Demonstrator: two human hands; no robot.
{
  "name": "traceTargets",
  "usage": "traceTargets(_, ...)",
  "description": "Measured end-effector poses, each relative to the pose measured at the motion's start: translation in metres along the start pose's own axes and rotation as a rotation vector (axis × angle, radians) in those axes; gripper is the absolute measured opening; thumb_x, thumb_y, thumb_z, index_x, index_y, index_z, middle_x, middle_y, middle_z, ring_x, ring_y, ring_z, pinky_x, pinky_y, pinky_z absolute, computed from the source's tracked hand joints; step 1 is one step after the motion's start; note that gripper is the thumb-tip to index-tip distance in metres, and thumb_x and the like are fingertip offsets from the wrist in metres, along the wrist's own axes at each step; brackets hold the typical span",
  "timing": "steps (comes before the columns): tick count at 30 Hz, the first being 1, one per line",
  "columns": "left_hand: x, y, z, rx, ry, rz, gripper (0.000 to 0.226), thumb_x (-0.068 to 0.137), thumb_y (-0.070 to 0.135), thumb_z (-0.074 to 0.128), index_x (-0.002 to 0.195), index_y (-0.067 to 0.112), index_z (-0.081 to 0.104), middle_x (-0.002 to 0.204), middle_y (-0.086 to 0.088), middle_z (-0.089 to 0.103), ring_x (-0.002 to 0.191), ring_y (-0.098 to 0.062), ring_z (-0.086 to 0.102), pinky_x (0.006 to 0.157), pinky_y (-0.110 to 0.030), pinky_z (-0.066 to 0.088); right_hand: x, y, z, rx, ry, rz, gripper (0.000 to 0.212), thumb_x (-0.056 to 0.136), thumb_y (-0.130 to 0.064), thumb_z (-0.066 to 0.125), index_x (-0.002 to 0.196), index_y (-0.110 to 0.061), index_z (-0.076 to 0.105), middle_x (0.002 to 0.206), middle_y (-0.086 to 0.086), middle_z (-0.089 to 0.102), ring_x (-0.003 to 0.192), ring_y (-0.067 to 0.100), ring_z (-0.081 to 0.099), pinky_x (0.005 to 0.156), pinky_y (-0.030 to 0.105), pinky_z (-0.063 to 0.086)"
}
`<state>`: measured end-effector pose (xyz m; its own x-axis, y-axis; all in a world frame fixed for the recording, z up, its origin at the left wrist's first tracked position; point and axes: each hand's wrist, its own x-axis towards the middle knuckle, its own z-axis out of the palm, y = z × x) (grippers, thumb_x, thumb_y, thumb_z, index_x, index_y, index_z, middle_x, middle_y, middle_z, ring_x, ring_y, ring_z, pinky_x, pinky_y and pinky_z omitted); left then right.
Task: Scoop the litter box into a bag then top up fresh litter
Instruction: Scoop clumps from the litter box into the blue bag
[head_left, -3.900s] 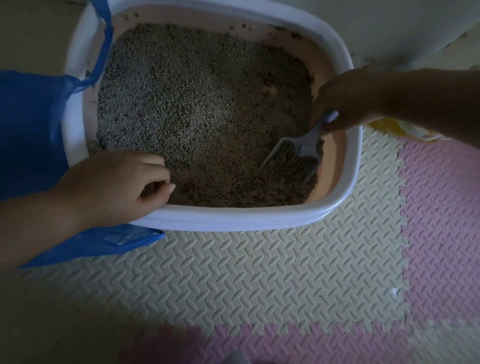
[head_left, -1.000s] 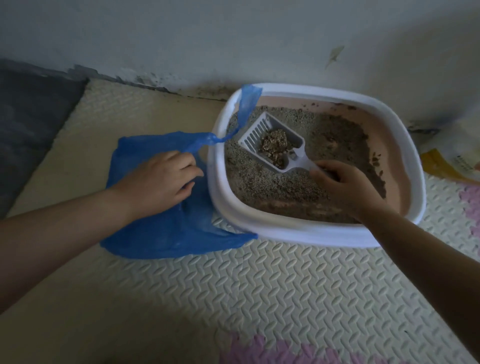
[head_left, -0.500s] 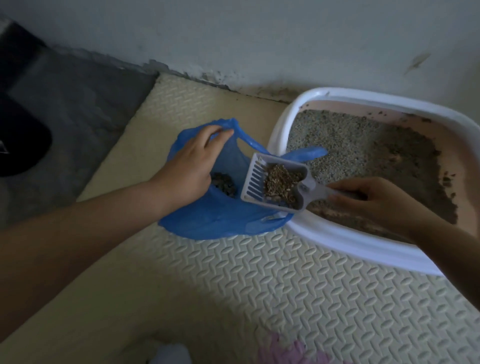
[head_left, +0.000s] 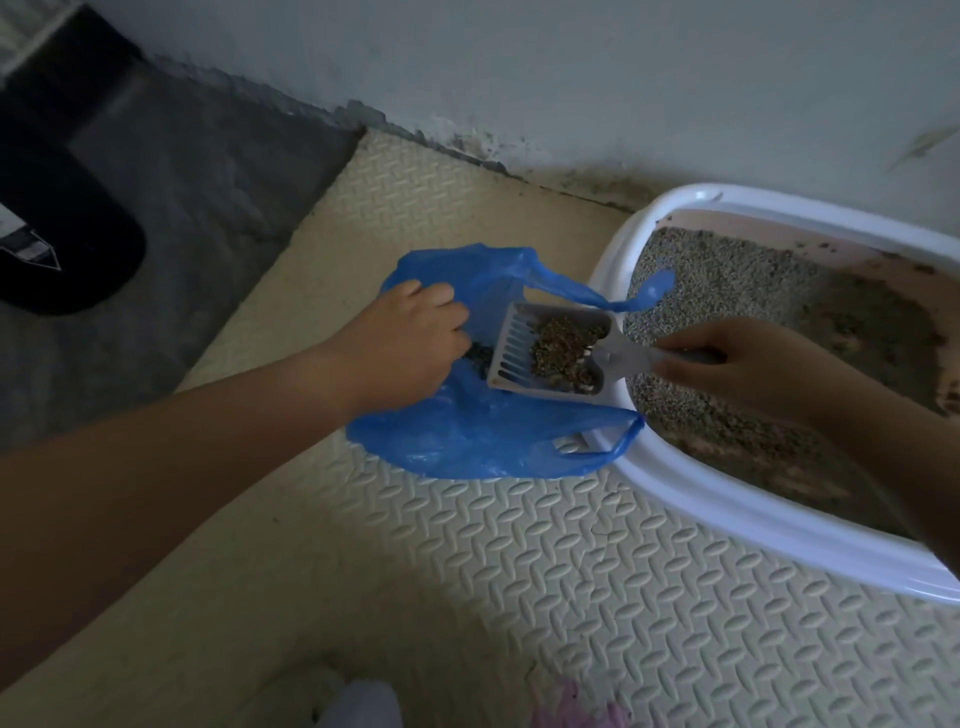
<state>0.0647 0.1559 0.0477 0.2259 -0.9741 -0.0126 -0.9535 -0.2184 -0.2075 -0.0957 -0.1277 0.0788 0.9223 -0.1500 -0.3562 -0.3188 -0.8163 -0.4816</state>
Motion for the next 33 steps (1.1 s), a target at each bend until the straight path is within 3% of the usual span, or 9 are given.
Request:
traceTargets(3,-0.009,-0.005,0.003,-0.078,0.022,0.064,0.024,0.074,0.014,0.043,0.064,0.011,0.064,0.075,-0.004,0.059,0.073,-0.023,0.051,0.059,-0.036,0.046,0.007,-0.006,-0.003,-0.049,0.004,-0.001,0.026,0.085,-0.052,0.051,0.101,-0.04,0.068,0.065,-0.011,0.064,0.06,0.006,0.059,0.063,0.027,0.047)
traceTargets(6,-0.02,-0.004,-0.001,-0.214,0.039,0.083,0.027,0.078,0.016,0.043,0.07,0.01,0.067,0.096,-0.009,0.065,0.088,-0.025,0.058,0.071,-0.034,0.053,0.015,-0.017,-0.004,-0.14,0.003,-0.026,0.03,0.087,-0.052,0.048,0.102,-0.037,0.069,0.069,-0.012,0.064,0.063,0.005,0.058,0.062,0.026,0.044)
traceTargets(9,-0.028,0.0,-0.003,-0.345,0.071,0.031,0.029,0.081,0.018,0.042,0.068,0.01,0.066,0.117,-0.013,0.06,0.105,-0.027,0.056,0.081,-0.031,0.05,0.025,-0.027,-0.005,-0.261,0.001,-0.031,0.042,0.084,-0.063,0.039,0.104,-0.038,0.066,0.079,-0.017,0.065,0.07,0.003,0.058,0.067,0.026,0.046)
traceTargets(12,-0.029,0.005,-0.001,-0.434,0.066,0.012,0.031,0.083,0.02,0.041,0.068,0.01,0.066,0.133,-0.015,0.051,0.121,-0.027,0.05,0.087,-0.039,0.051,0.033,-0.038,-0.001,-0.336,0.028,-0.054,0.035,0.083,-0.062,0.042,0.102,-0.038,0.058,0.088,-0.011,0.064,0.078,0.013,0.059,0.07,0.029,0.044)
traceTargets(14,-0.027,0.007,0.0,-0.485,0.069,0.013,0.032,0.085,0.02,0.041,0.067,0.01,0.066,0.14,-0.014,0.046,0.13,-0.028,0.044,0.097,-0.04,0.047,0.034,-0.047,0.002,-0.346,0.059,-0.098,0.029,0.078,-0.056,0.042,0.093,-0.035,0.052,0.079,-0.011,0.058,0.079,0.018,0.058,0.068,0.029,0.039)
traceTargets(17,-0.027,0.007,0.003,-0.557,0.089,-0.04,0.034,0.087,0.02,0.042,0.066,0.009,0.067,0.145,-0.012,0.042,0.139,-0.024,0.034,0.105,-0.038,0.041,0.03,-0.059,0.005,-0.414,0.134,-0.194,0.014,0.083,-0.044,0.055,0.092,-0.033,0.057,0.067,-0.014,0.05,0.075,0.019,0.054,0.065,0.029,0.037)
traceTargets(22,-0.029,0.007,0.006,-0.583,0.073,-0.066,0.034,0.086,0.022,0.042,0.064,0.011,0.065,0.147,-0.011,0.04,0.141,-0.023,0.03,0.103,-0.039,0.042,0.019,-0.063,0.017,-0.53,0.409,-0.476,0.013,0.075,-0.018,0.074,0.087,-0.017,0.07,0.075,0.002,0.067,0.076,0.03,0.06,0.056,0.031,0.044)
traceTargets(33,-0.029,0.011,0.005,-0.599,0.073,-0.092,0.035,0.087,0.025,0.042,0.064,0.012,0.064,0.148,-0.009,0.038,0.144,-0.02,0.025,0.097,-0.03,0.043,0.012,-0.042,0.031,-0.433,0.458,-0.431,0.016,0.071,-0.016,0.076,0.086,-0.019,0.072,0.07,-0.002,0.063,0.073,0.027,0.057,0.052,0.025,0.037)
